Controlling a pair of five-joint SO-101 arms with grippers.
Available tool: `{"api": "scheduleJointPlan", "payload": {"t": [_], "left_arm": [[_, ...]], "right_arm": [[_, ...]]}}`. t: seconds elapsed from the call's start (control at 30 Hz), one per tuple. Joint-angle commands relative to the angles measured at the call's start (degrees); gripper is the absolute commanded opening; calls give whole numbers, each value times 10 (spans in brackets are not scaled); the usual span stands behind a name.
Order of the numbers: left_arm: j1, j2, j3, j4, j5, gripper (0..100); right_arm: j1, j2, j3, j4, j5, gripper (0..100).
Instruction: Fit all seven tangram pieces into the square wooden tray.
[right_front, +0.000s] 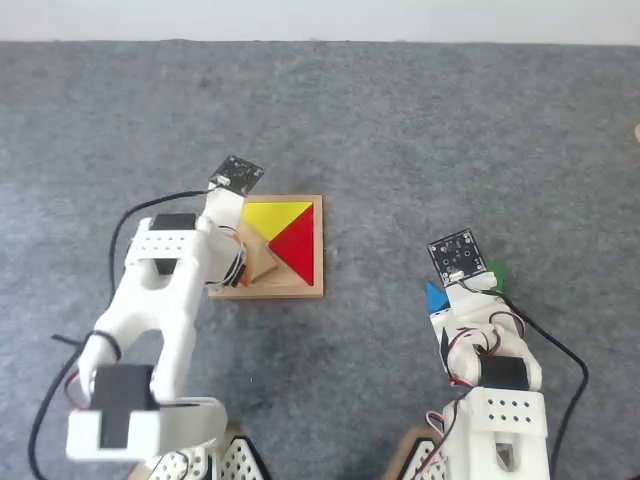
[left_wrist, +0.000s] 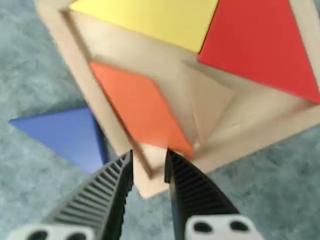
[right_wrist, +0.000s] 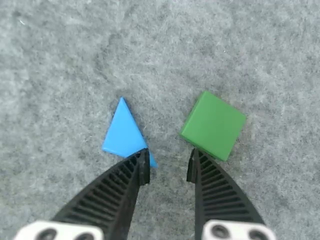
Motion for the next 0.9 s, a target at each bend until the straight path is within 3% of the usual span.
{"api": "scheduleJointPlan", "payload": {"t": [0.0, 0.27, 0.63, 0.87], "left_arm": [[1, 34, -25, -24, -3, 98], [-4, 96, -116, -22, 10, 98], [-65, 130, -225, -5, 14, 97], [-24, 101, -240, 61, 18, 97]], "right_arm": [[1, -9, -12, -5, 6, 144], [1, -9, -12, -5, 6, 144], [0, -9, -12, -6, 6, 144], [0, -9, -12, -7, 6, 144]]}}
